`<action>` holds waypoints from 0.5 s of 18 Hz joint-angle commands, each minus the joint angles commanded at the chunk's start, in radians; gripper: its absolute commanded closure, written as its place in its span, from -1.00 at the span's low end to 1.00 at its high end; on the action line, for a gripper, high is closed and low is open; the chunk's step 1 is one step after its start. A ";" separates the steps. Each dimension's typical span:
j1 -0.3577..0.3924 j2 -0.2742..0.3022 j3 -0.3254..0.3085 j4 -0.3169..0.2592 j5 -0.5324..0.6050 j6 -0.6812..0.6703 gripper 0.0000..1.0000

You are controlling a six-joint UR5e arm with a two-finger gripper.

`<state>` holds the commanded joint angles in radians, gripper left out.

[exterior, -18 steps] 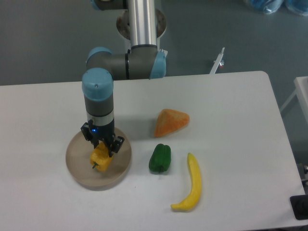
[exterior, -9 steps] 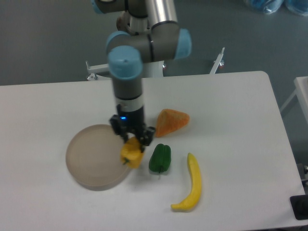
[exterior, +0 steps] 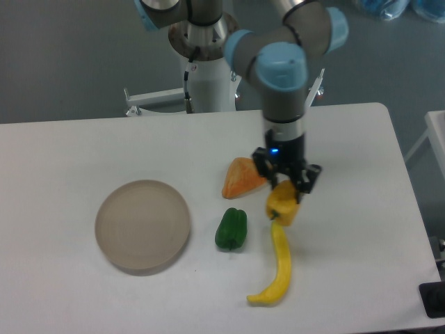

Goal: Pick up the yellow pepper from the plate
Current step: 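Lift the yellow pepper off the plate and carry it sideways, then hold the yellow pepper raised beside the banana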

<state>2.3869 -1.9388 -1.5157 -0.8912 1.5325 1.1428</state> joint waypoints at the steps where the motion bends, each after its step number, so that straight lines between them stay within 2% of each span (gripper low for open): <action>1: 0.000 -0.011 0.011 0.000 0.005 0.000 0.23; 3: -0.002 -0.031 0.038 0.000 0.008 -0.002 0.23; 9: 0.000 -0.040 0.049 0.000 0.000 -0.002 0.23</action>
<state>2.3869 -1.9789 -1.4665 -0.8912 1.5325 1.1413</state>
